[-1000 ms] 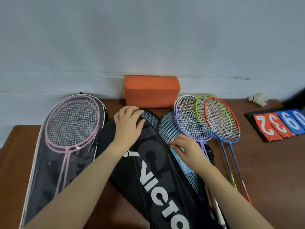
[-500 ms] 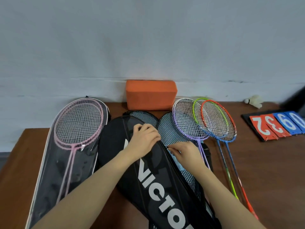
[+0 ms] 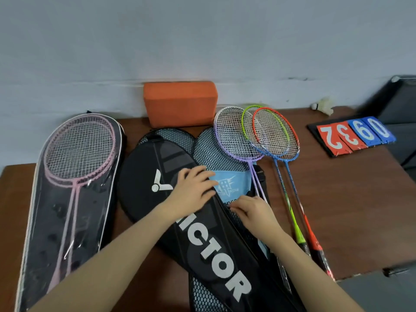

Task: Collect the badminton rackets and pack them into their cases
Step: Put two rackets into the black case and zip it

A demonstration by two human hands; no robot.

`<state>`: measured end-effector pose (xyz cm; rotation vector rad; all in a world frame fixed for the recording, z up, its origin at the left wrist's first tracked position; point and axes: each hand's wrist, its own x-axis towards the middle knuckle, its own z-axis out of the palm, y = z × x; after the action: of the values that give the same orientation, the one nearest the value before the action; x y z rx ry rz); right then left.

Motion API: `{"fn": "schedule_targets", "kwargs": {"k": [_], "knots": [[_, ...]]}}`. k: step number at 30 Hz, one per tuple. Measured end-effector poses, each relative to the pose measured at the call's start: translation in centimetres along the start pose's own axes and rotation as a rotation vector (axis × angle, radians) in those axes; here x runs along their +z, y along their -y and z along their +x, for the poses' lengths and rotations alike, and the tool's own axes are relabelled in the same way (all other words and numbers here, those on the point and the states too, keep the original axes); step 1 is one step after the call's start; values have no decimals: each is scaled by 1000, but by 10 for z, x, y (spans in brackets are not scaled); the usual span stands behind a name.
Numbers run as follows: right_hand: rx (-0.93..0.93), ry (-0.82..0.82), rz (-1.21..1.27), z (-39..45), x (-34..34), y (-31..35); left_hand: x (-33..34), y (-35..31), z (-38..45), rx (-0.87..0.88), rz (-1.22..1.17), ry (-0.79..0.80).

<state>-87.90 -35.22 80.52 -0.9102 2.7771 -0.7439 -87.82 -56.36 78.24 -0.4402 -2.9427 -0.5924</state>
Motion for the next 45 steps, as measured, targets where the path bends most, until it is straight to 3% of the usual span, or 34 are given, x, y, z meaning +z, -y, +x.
{"fn": "schedule_targets", "kwargs": {"k": [5,11,20,25,29,34,36,39,45], "knots": [[-49,-38,-8,-10,0,5,1,-26,-16,-78,-43,-29],[13,-52,61,-34,4,5,-1,-26,-18,-2,-118,224],[38,-120,162,-49,-6,9,2,-29,-17,-15,-108,-105],[109,-61,176,-85,-14,-12,2,-16,-6,-234,-42,-231],[90,-74,153,-101,-17,-21,4,-24,2,-229,47,-66],[14,-98,113,-97,-17,-22,24,-82,-23,42,37,109],[-14,-121,109,-97,-19,-24,35,-104,-38,53,48,169],[-65,-123,125,-93,-18,-24,34,-101,-41,-25,23,143],[-27,-152,228,-99,-23,-31,17,-96,-26,-4,63,30]]}}
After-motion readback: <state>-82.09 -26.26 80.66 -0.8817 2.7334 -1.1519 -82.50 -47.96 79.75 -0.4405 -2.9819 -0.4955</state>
